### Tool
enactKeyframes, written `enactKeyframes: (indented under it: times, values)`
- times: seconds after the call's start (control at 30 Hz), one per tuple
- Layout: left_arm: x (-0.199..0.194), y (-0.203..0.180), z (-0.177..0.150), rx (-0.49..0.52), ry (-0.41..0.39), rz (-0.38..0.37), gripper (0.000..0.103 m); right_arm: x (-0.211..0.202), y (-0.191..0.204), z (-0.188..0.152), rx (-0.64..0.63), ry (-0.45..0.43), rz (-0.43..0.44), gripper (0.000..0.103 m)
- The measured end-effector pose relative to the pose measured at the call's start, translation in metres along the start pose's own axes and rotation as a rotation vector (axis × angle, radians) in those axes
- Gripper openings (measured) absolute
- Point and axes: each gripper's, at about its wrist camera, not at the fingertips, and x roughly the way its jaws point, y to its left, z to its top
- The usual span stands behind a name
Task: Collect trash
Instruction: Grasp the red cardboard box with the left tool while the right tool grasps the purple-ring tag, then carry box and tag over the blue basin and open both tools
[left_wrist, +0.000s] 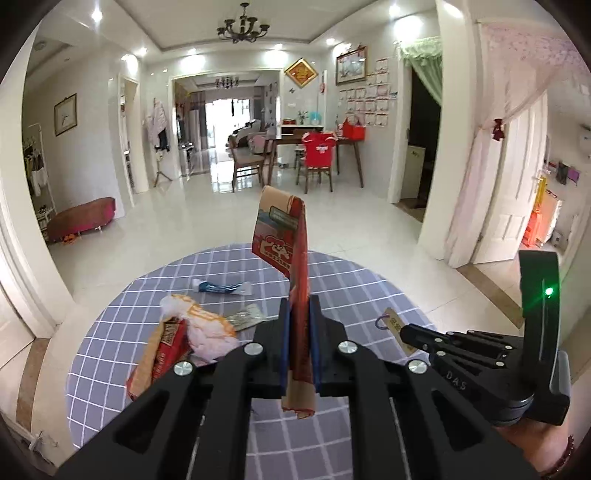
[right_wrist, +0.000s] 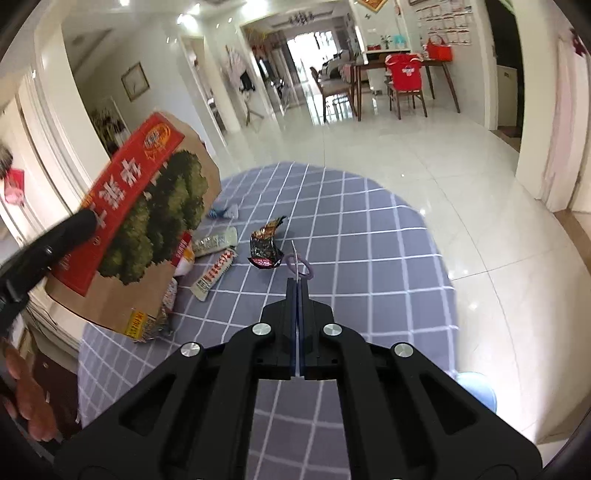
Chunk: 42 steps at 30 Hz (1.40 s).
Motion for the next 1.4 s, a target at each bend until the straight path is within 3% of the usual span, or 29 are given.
enactKeyframes:
  times: [0.23,0.4,0.73,0.93,1.07,1.13,1.2,1.33,1.4]
  values:
    - [-0.026,-0.06,-0.002,0.065,-0.015,-0.1,0.009,-0.058,-0.04,-0.021,0.089,-0.086,0.012,0.0]
    - [-0.022,-0.128,-0.015,0.139,0.021,-0.212,0.009,-0.097,-0.084,-0.047,0.165,-0.124,-0.024,0.0]
    - [0.036,-0.26,-0.072,0.251,0.186,-0.435,0.009,-0.153,-0.189,-0.117,0.337,-0.117,-0.204,0.0]
    - [0.081,-0.297,-0.105,0.292,0.276,-0.45,0.009,-0.145,-0.232,-0.143,0.424,-0.062,-0.228,0.001]
    - [0.104,-0.308,-0.118,0.328,0.31,-0.409,0.009,-0.117,-0.252,-0.15,0.433,-0.021,-0.205,0.002]
    - [0.109,-0.31,-0.123,0.341,0.322,-0.405,0.009,-0.106,-0.255,-0.153,0.429,0.013,-0.253,0.003]
    - [0.114,-0.309,-0.127,0.341,0.338,-0.403,0.009,-0.102,-0.259,-0.159,0.451,0.028,-0.285,0.009]
    - [0.123,-0.309,-0.132,0.334,0.367,-0.404,0.01,-0.105,-0.26,-0.165,0.472,0.015,-0.283,0.038]
    - [0.127,-0.309,-0.135,0.329,0.38,-0.41,0.01,-0.109,-0.257,-0.167,0.468,0.008,-0.292,0.04]
